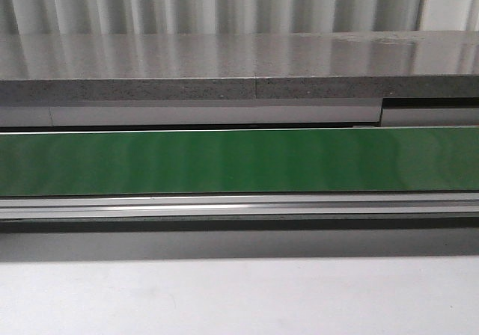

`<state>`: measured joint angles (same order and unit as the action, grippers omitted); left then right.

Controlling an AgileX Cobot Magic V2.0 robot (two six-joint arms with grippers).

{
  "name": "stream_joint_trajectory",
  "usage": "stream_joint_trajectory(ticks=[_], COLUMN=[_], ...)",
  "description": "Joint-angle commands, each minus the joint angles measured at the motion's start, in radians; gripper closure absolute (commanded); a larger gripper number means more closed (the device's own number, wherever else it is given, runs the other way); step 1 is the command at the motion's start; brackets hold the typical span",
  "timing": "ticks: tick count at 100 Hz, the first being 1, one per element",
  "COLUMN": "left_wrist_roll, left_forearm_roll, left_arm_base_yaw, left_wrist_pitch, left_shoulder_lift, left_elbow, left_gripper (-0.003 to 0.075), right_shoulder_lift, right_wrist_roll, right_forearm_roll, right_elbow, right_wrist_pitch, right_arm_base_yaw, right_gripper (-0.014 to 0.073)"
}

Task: Move button from right to left
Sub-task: 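Carry the button with the left gripper over the blue tray and lower it, then open the left gripper to release the button and raise it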

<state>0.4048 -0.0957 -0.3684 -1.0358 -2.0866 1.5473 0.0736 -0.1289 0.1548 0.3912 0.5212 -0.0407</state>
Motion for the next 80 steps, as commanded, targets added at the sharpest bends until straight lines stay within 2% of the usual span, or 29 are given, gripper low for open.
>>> stream_joint_trajectory(ticks=[1,16,25,35,53,63,80], left_wrist_roll=[0.001,-0.045,-0.054,-0.054,-0.054,-0.061,-0.145], left_forearm_roll=[-0.008,-0.054,-0.034,0.019,0.154,0.214,0.194], left_arm_base_yaw=[-0.001,-0.001,-0.001,-0.001,-0.001,0.01,0.085], left_wrist_pitch=[0.002,0.004,0.016,0.025,0.025,0.036,0.123], left_shoulder_lift=[0.065,0.102,0.134,0.179,0.276,0.333,0.443], left_elbow=[0.031,0.033,0.033,0.033,0.033,0.024,-0.043], left_gripper=[0.0208,0.0213,0.0274,0.0412,0.0736,0.074,0.074], right_shoulder_lift=[0.013,0.013,0.013,0.013,0.013,0.013,0.013], right_wrist_roll=[-0.006,-0.006,-0.006,-0.006,-0.006,-0.006,-0.006], right_forearm_roll=[0.007,0.007,0.007,0.007,0.007,0.007,0.007], right_elbow=[0.024,0.024,0.024,0.024,0.024,0.024,0.024], right_wrist_pitch=[-0.084,-0.084,-0.084,-0.084,-0.084,-0.084,-0.084], right_arm_base_yaw=[0.0,0.0,0.0,0.0,0.0,0.0,0.0], right_gripper=[0.0659,0.0659,0.0659,0.0659,0.0659,0.0659,0.0659])
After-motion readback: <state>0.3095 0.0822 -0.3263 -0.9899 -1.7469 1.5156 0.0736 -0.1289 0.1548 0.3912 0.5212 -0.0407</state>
